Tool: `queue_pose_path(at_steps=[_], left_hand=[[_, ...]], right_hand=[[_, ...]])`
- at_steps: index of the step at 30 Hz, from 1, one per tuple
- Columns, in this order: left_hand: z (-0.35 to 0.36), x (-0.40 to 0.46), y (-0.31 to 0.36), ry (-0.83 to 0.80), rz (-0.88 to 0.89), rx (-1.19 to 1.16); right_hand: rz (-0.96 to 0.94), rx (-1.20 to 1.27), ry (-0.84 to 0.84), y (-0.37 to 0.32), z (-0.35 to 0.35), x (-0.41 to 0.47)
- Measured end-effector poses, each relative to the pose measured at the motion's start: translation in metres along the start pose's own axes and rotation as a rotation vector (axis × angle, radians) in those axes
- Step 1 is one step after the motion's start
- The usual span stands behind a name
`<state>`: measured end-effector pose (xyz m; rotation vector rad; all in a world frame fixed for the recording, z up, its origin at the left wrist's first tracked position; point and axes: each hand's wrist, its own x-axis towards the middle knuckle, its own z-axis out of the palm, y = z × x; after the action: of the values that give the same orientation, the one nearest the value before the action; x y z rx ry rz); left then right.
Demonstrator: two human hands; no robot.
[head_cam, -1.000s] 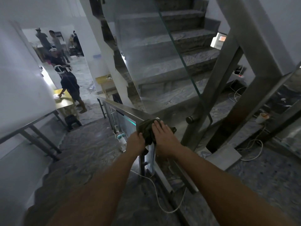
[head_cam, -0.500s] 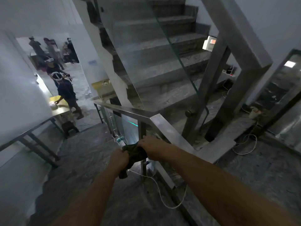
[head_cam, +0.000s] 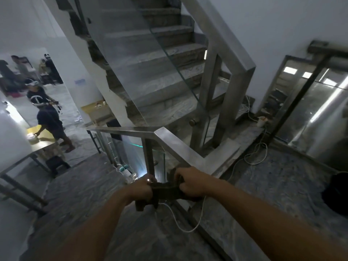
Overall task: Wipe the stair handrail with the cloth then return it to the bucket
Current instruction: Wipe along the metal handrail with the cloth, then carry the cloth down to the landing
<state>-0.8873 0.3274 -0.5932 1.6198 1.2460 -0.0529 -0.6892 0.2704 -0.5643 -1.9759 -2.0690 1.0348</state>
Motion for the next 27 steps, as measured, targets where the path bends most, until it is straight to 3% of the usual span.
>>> queue_pose_path(at_steps=[4,6,15,22,27], left_hand=[[0.033,0.004,0.027,-0.164,0.051,0.261],[0.057,0.008,0.045,-0.14,0.121,0.329],[0.155,0.027,0.125,-0.056,0.32,0.29],[0.205,0.021,0.187,-0.125,0.356,0.267],[0.234,0.027,0.23,-0.099,0.423,0.175]], right_hand=[[0.074,0.054,-0.039,0.03,-0.017,-0.043],[0.136,0.098,-0.031,0.051,-0.028,-0.062],[0.32,0.239,0.139,0.157,-0.071,-0.166],[0.302,0.511,0.132,0.209,-0.1,-0.241],[0.29,0.752,0.242,0.244,-0.124,-0.27]])
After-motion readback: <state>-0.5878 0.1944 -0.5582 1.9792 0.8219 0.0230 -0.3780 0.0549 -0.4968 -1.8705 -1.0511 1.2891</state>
